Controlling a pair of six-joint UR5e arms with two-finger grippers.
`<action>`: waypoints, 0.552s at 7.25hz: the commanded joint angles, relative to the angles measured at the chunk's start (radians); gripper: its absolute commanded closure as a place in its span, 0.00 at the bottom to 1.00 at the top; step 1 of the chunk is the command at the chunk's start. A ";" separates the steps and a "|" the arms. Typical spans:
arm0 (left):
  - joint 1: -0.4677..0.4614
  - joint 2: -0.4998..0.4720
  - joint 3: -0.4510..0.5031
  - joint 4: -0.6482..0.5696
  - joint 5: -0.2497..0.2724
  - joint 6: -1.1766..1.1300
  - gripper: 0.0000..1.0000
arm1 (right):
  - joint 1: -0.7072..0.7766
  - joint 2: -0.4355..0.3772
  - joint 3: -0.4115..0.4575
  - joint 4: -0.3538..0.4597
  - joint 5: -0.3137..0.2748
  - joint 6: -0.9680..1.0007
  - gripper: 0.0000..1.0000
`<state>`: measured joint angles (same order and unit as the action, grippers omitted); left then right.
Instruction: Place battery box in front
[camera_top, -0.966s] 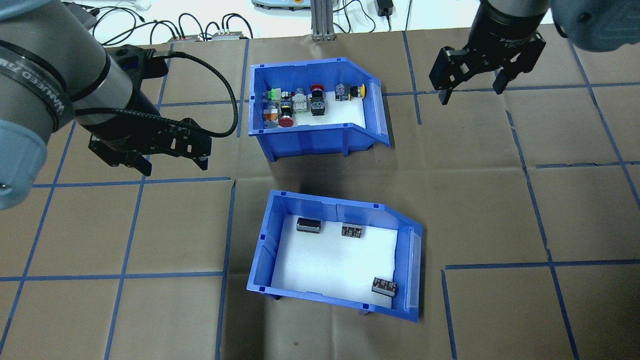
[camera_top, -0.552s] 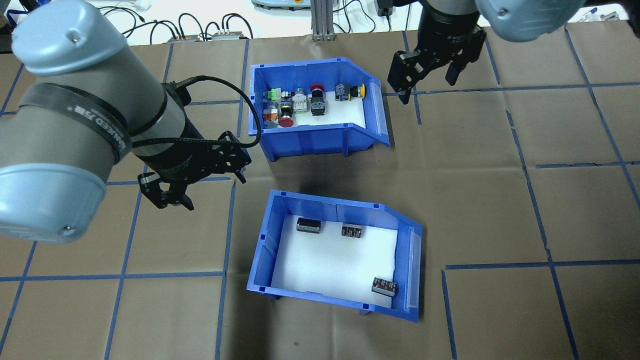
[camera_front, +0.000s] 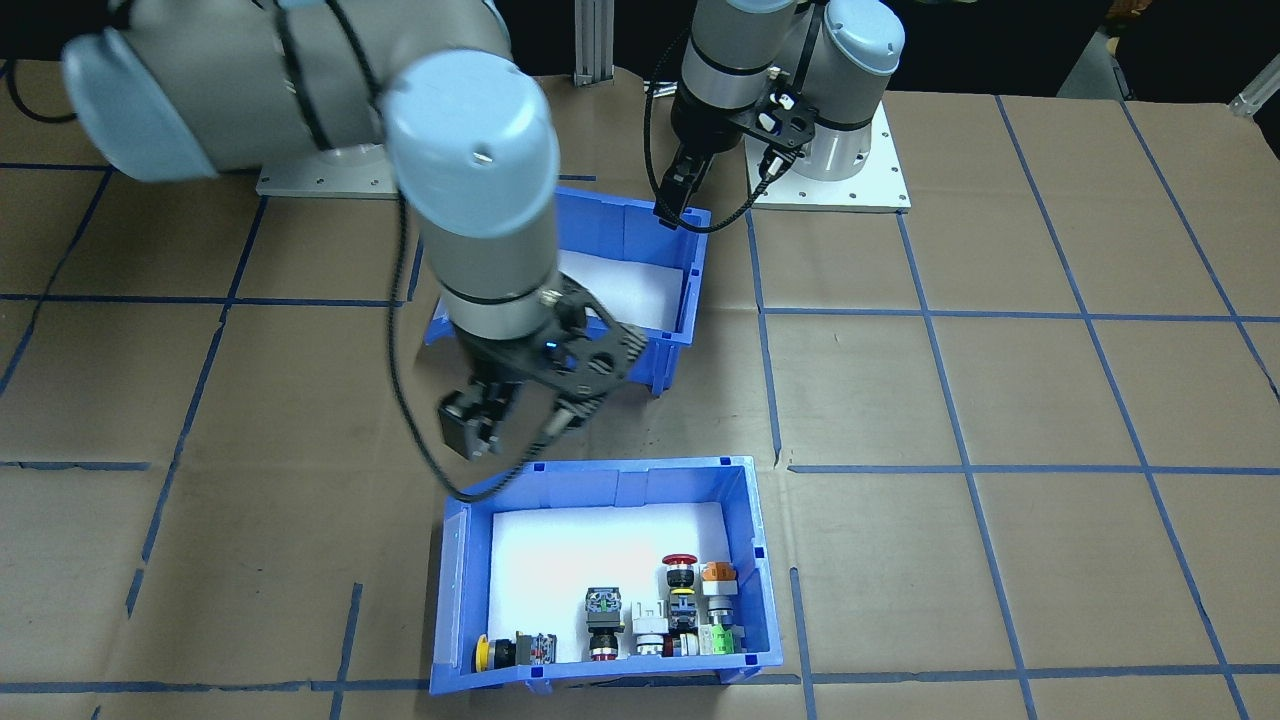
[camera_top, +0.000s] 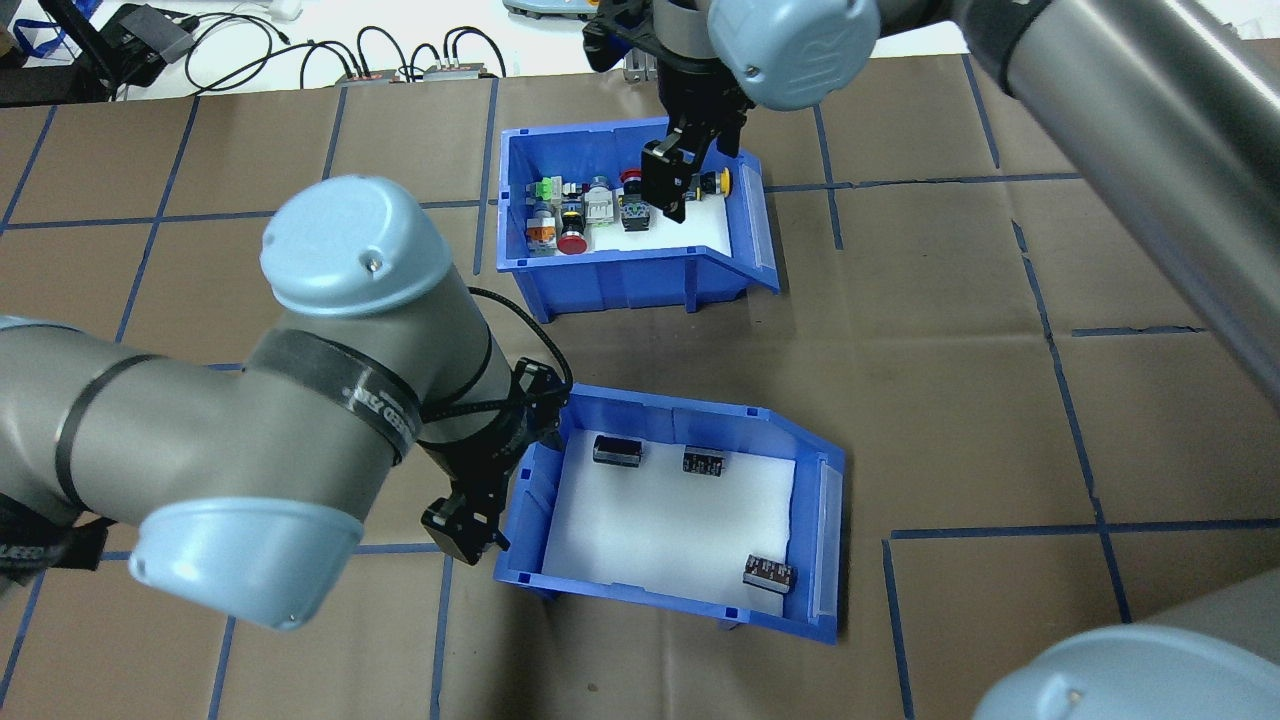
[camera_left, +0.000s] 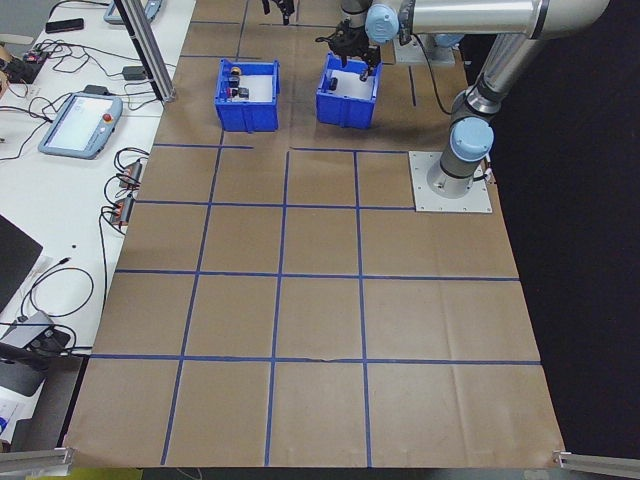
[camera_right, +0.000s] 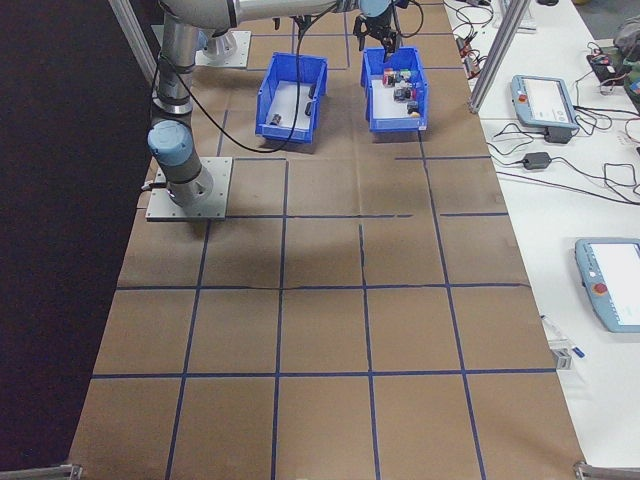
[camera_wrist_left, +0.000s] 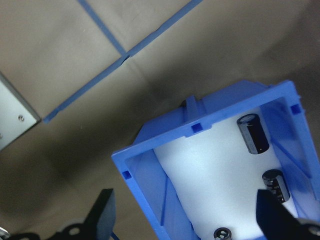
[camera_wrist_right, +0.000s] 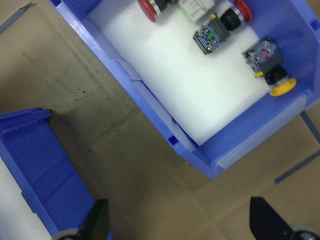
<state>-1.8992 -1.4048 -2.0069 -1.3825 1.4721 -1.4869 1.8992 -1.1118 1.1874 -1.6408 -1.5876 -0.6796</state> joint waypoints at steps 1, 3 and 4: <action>-0.079 0.001 -0.158 0.312 -0.001 -0.258 0.01 | 0.085 0.104 -0.022 -0.142 -0.076 -0.184 0.00; -0.093 0.001 -0.257 0.453 -0.009 -0.372 0.01 | 0.096 0.151 -0.023 -0.186 -0.075 -0.292 0.00; -0.093 0.001 -0.282 0.453 -0.053 -0.375 0.01 | 0.096 0.171 -0.022 -0.230 -0.075 -0.334 0.00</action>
<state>-1.9886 -1.4036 -2.2471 -0.9630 1.4544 -1.8316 1.9925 -0.9667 1.1656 -1.8246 -1.6608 -0.9548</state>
